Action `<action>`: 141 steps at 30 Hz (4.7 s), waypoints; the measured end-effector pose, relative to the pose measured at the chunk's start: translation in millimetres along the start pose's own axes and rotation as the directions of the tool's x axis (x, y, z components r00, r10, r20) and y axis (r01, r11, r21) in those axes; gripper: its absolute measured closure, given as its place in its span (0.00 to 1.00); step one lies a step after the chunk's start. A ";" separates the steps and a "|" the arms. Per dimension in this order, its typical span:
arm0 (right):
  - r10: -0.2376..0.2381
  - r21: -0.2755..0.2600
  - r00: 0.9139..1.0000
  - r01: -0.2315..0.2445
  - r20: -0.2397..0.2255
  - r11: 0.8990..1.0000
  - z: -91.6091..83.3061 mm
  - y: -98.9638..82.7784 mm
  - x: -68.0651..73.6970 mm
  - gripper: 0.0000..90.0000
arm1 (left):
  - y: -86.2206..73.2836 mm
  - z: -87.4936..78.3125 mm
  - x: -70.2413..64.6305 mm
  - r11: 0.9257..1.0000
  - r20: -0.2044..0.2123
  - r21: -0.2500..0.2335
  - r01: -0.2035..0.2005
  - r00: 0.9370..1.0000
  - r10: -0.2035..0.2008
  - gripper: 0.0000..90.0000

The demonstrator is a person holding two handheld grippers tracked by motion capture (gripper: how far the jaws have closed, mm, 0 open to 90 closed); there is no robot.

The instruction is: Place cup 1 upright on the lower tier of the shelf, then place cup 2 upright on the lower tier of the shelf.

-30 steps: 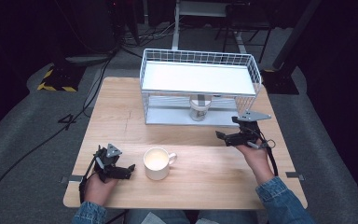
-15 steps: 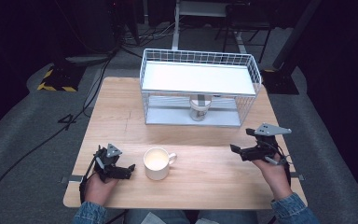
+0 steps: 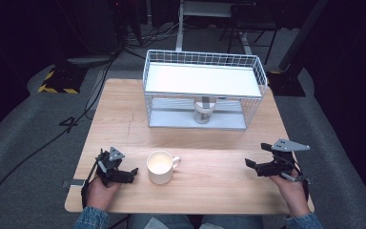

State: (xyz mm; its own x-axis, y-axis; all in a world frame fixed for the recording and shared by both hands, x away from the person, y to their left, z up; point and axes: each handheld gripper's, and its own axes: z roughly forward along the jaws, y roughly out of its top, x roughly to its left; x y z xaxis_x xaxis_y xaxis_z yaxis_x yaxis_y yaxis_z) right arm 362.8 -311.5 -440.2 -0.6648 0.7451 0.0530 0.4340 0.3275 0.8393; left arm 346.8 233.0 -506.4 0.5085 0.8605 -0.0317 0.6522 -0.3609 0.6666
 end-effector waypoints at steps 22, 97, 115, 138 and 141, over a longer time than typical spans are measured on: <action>0.016 0.158 0.996 -0.029 0.087 0.987 14.6 -59.4 -9.2 0.05 | 0.1 0.0 0.1 1.000 0.000 0.000 -0.001 1.000 0.001 0.00; 0.010 0.199 0.993 -0.034 0.119 0.979 23.6 -62.6 -6.4 0.02 | 22.6 -47.7 -60.3 0.943 0.287 -0.331 -0.013 0.951 0.114 0.00; 0.008 0.200 0.993 -0.032 0.119 0.979 23.8 -62.5 -6.5 0.02 | 30.5 -16.6 -81.4 0.946 0.271 -0.319 -0.054 0.951 0.146 0.00; 0.011 0.199 0.992 -0.035 0.122 0.979 24.1 -62.3 -6.5 0.02 | 32.7 9.4 -90.9 0.959 0.209 -0.267 -0.101 0.965 0.159 0.05; 0.011 0.199 0.992 -0.035 0.123 0.979 24.0 -62.3 -6.5 0.02 | 32.0 8.2 -91.7 0.957 0.192 -0.269 -0.105 0.968 0.160 0.09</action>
State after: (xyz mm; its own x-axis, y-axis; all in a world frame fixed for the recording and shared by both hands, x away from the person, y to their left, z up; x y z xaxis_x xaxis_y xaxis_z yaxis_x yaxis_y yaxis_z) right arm 354.7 -322.8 -505.9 -0.5804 0.8143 -0.0049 0.5695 0.4103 0.7123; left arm 325.5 139.6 -488.3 0.7046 0.7064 -0.0669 0.4197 -0.3389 0.8420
